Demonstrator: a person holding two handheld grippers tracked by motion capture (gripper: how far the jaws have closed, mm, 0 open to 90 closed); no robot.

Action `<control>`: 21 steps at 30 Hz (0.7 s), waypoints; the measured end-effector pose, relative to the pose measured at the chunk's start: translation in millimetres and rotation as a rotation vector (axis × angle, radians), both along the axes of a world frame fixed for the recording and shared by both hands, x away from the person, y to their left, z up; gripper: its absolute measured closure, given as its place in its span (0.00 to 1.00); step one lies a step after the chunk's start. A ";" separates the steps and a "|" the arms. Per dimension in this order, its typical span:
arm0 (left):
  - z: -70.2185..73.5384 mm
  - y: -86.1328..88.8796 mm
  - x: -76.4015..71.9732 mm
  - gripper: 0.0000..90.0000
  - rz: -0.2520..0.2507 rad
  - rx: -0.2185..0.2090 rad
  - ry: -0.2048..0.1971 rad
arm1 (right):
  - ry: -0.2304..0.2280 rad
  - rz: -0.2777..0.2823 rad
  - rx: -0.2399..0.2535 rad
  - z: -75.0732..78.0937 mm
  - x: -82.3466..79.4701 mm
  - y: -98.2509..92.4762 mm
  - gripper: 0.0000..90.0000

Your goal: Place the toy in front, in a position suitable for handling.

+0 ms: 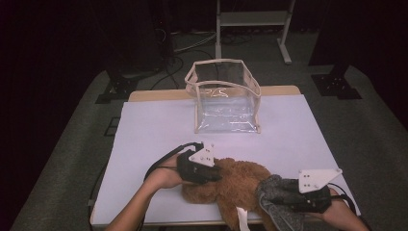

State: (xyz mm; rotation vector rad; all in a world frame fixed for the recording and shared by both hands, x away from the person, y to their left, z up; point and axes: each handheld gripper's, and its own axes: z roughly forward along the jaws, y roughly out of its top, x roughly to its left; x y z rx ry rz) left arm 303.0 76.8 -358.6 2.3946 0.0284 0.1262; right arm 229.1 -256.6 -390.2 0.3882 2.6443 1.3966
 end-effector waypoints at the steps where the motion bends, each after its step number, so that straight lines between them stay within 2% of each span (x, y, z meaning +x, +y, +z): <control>1: 0.1 0.8 0.0 0.79 0.001 0.005 -0.003 | -0.001 0.000 -0.003 -0.7 2.2 2.1 0.80; 3: 0.0 4.9 -0.8 0.79 0.011 0.010 -0.005 | -0.001 0.003 -0.009 -1.2 5.7 5.2 0.80; 4: -0.5 9.8 -1.8 0.79 0.027 0.006 -0.003 | -0.016 0.006 -0.012 0.4 16.9 11.8 0.80; 10: -2.4 23.6 -2.5 0.79 0.069 -0.009 0.006 | -0.068 -0.002 -0.034 16.1 56.1 30.9 0.80; 13: -2.9 27.3 -3.3 0.78 0.085 -0.016 0.012 | -0.071 -0.004 -0.039 21.7 71.4 38.4 0.80; 16: -3.4 29.6 -1.4 0.77 0.089 -0.021 0.010 | -0.050 0.005 -0.031 20.6 77.0 39.3 0.80; 19: -4.3 26.5 0.2 0.76 0.077 -0.026 0.011 | -0.011 0.000 -0.024 10.6 70.7 27.9 0.80; 20: -4.1 24.4 0.2 0.76 0.070 -0.022 0.009 | -0.011 0.000 -0.024 10.6 70.7 27.9 0.80; 21: -3.5 20.4 -0.6 0.76 0.060 -0.014 0.006 | 0.010 -0.005 -0.018 3.4 66.0 19.9 0.80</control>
